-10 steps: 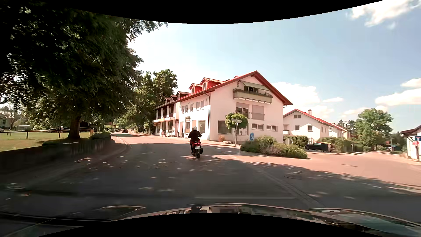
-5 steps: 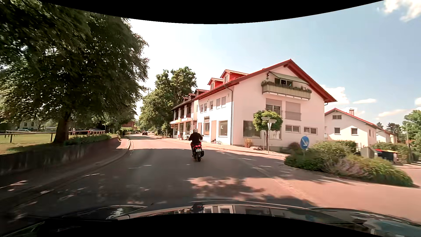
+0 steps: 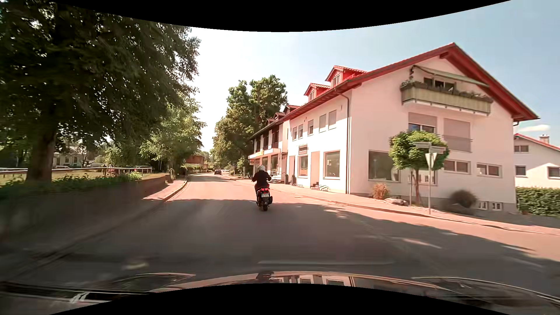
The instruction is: Follow the waypoints while adhering to traffic rules and regulations
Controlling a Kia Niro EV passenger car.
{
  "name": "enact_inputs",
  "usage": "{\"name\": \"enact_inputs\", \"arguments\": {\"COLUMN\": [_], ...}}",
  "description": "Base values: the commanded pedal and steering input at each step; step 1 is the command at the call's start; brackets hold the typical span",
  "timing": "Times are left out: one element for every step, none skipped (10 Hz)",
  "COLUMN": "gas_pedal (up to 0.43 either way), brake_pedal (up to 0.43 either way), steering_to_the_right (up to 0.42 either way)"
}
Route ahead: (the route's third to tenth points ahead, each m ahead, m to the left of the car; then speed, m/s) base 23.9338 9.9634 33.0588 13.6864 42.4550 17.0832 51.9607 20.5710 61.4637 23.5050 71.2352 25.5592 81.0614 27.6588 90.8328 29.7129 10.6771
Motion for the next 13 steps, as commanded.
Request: {"name": "enact_inputs", "arguments": {"gas_pedal": [0.118, 0.118, 0.13, 0.138, 0.157, 0.169, 0.177, 0.189, 0.189, 0.189, 0.189, 0.189, 0.189], "brake_pedal": [0.006, 0.006, 0.006, 0.006, 0.006, 0.006, 0.006, 0.006, 0.006, 0.006, 0.006, 0.006, 0.006], "steering_to_the_right": [-0.093, -0.09, -0.086, -0.084, -0.081, -0.079, -0.077, -0.071, -0.066, -0.063, -0.059, -0.057, -0.056]}}
